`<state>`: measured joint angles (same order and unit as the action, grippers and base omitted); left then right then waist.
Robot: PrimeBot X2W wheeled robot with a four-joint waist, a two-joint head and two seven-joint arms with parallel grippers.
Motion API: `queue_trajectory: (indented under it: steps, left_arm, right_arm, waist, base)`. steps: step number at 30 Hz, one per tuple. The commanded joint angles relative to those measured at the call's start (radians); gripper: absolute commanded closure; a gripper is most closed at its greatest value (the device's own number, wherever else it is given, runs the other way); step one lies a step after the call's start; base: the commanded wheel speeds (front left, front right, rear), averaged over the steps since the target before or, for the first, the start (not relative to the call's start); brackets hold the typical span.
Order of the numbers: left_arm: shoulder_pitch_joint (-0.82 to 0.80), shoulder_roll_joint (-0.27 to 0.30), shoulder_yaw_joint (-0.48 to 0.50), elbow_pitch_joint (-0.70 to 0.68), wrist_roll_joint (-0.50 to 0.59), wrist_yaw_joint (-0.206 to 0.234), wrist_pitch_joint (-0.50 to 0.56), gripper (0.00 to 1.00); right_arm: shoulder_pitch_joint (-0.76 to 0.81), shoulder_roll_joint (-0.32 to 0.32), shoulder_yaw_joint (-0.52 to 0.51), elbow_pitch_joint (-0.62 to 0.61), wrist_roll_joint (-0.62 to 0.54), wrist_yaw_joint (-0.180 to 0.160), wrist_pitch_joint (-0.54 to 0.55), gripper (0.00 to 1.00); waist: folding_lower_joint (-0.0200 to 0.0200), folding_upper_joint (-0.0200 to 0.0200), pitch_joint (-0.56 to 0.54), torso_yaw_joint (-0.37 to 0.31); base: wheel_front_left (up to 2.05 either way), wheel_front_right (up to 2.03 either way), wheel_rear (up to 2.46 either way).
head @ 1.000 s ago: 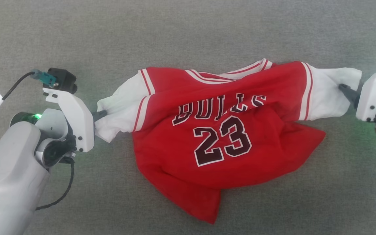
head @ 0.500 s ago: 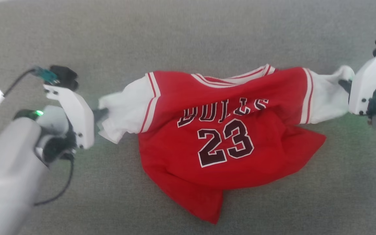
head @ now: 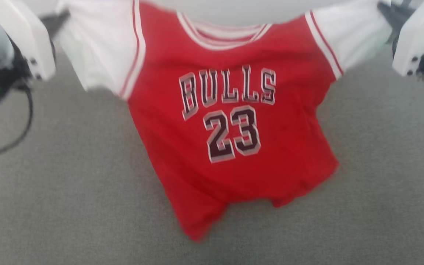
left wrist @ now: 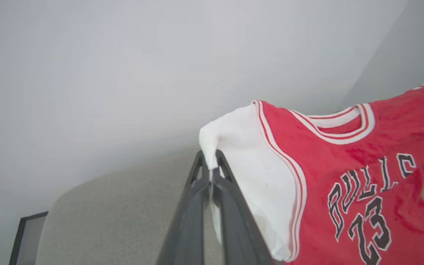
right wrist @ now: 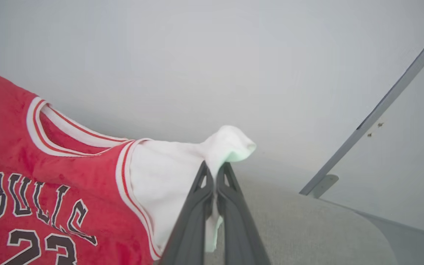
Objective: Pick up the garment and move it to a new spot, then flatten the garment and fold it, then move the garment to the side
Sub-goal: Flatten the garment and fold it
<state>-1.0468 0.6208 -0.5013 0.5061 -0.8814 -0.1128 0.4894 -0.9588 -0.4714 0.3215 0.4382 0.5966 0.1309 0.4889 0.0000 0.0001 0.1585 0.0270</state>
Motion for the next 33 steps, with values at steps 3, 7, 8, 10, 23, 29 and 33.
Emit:
queue_trajectory:
  steps: [3, 7, 8, 10, 23, 29, 33]
  left_arm:
    - [-0.072, 0.006, 0.009, 0.006, 0.012, 0.000, -0.001, 1.00]
    - [-0.150, 0.007, 0.005, 0.022, 0.026, -0.002, 0.016, 1.00]
    - [-0.167, 0.005, 0.005, 0.027, 0.026, -0.002, 0.021, 1.00]
    - [-0.201, 0.005, 0.000, 0.035, 0.036, -0.004, 0.026, 1.00]
    - [-0.433, -0.041, -0.015, 0.155, 0.130, -0.012, -0.167, 1.00]
    - [-0.607, -0.080, -0.009, 0.242, 0.216, -0.013, -0.403, 1.00]
    - [-0.699, -0.107, -0.002, 0.301, 0.264, -0.010, -0.597, 1.00]
  right_arm:
    - [-0.056, -0.001, 0.016, -0.010, 0.000, 0.000, -0.055, 1.00]
    - [-0.106, 0.005, 0.043, 0.003, 0.007, 0.000, -0.093, 1.00]
    - [-0.122, 0.002, 0.052, 0.005, 0.001, 0.000, -0.101, 1.00]
    - [-0.150, -0.002, 0.067, 0.024, -0.007, 0.000, -0.108, 1.00]
    - [-0.439, 0.057, 0.074, 0.300, -0.227, -0.001, -0.377, 1.00]
    - [-0.612, 0.095, -0.041, 0.442, -0.466, -0.001, -0.637, 1.00]
    - [-0.684, 0.112, -0.162, 0.467, -0.647, -0.001, -0.739, 1.00]
  waist:
    - [0.0000, -0.0001, -0.063, -0.009]
    - [0.0000, -0.0001, -0.101, -0.009]
    - [0.0000, -0.0001, -0.105, -0.009]
    - [0.0000, -0.0001, -0.107, -0.009]
    - [0.0000, -0.0001, 0.116, -0.010]
    - [0.0000, -0.0001, 0.260, 0.003]
    - [0.0000, -0.0001, 0.326, 0.020]
  base:
    - [0.00, 0.00, 0.00]
    - [0.00, 0.00, 0.00]
    - [0.00, 0.00, 0.00]
    - [0.00, 0.00, 0.00]
    - [0.00, 0.00, 0.00]
    - [0.00, 0.00, 0.00]
    - [0.00, 0.00, 0.00]
